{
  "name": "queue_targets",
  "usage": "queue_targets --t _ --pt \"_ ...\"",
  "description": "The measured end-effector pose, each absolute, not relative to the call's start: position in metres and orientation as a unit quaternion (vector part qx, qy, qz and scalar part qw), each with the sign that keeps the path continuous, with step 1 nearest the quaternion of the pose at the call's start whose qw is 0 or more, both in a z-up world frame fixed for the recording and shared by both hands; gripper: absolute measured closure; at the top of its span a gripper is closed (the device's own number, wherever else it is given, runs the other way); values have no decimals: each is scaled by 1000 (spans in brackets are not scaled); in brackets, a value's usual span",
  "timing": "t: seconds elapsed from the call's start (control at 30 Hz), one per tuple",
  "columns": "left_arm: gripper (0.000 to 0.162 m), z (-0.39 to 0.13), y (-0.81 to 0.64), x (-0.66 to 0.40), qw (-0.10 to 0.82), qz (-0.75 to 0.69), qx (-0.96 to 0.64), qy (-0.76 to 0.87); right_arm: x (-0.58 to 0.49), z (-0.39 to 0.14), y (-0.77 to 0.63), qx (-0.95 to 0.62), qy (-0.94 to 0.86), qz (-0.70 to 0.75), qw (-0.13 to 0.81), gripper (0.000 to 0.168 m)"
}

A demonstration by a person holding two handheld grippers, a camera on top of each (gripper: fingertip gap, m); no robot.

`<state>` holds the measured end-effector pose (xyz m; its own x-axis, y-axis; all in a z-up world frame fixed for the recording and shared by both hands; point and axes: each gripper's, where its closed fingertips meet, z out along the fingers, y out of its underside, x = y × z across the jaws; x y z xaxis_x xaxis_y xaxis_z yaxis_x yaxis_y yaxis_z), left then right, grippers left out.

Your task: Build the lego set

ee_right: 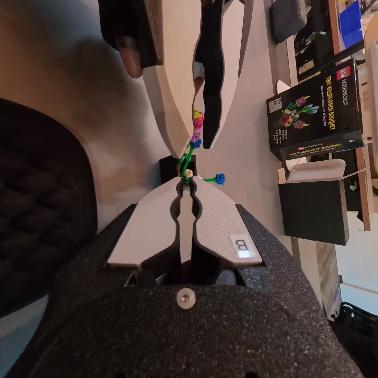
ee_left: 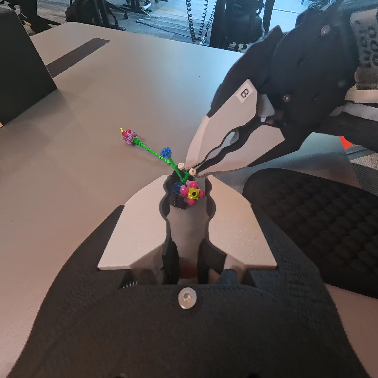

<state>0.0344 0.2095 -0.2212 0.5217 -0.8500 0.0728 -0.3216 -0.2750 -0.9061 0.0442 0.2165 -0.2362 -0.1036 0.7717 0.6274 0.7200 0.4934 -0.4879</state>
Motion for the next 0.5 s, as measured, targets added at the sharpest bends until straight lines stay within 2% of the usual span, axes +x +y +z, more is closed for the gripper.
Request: queue_targets --t 0.27,0.4,0.5 --pt "130 -221 209 34 457 -296 -743 391 47 -230 212 -524 -721 74 447 152" --pt "129 -220 208 34 459 -299 -739 392 52 -206 213 -571 -657 198 450 146" --pt "129 -217 206 32 461 -307 -738 386 72 -205 250 -703 -527 294 377 137"
